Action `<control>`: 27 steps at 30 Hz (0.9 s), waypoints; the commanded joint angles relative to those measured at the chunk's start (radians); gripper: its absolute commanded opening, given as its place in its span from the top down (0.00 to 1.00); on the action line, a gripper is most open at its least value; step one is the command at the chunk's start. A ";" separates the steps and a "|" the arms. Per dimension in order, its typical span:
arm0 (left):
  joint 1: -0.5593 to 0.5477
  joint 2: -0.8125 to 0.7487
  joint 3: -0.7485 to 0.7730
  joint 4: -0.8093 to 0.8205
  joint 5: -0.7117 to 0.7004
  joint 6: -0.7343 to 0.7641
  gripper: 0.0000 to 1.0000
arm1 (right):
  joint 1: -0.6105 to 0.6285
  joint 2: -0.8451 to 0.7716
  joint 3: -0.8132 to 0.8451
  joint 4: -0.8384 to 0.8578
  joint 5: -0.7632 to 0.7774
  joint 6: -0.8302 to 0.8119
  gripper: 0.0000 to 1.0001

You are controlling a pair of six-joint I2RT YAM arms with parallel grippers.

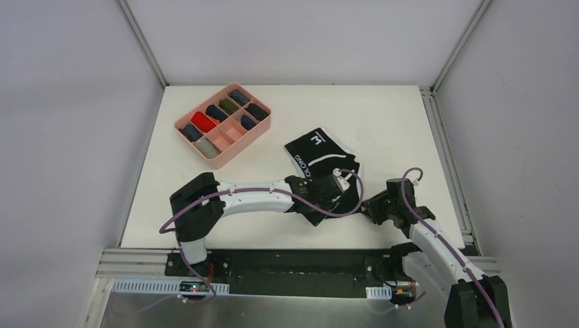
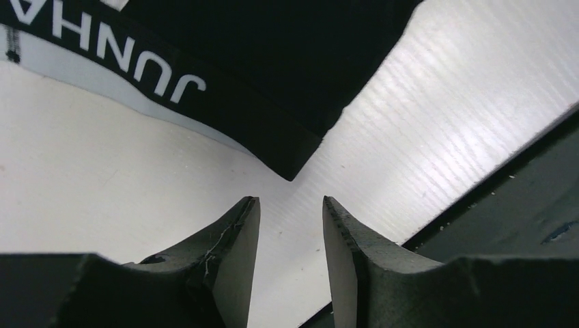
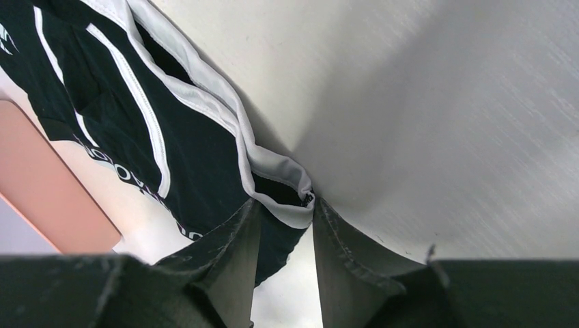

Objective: Roll the underwear
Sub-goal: Fold the underwear at the center of the board.

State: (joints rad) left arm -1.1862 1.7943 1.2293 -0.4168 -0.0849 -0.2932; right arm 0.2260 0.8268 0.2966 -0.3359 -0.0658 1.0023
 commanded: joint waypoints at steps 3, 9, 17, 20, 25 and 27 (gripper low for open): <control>-0.048 0.033 0.096 -0.019 -0.064 0.101 0.61 | -0.003 -0.005 -0.027 -0.029 0.020 -0.002 0.63; -0.052 0.106 0.137 -0.022 -0.040 0.184 0.59 | -0.003 -0.010 -0.027 -0.033 0.018 -0.003 0.63; -0.052 0.153 0.158 -0.044 -0.047 0.216 0.62 | -0.003 -0.023 -0.033 -0.038 0.016 0.001 0.63; -0.052 0.162 0.157 -0.045 -0.049 0.217 0.64 | -0.003 -0.023 -0.033 -0.039 0.015 0.002 0.63; -0.050 0.186 0.158 -0.047 -0.072 0.224 0.73 | -0.003 -0.018 -0.033 -0.036 0.017 0.000 0.63; -0.049 0.198 0.160 -0.047 -0.076 0.225 0.82 | -0.002 -0.012 -0.033 -0.033 0.018 -0.003 0.62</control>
State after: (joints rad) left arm -1.2362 1.9606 1.3640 -0.4465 -0.1257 -0.0902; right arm 0.2260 0.8017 0.2817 -0.3294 -0.0662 1.0058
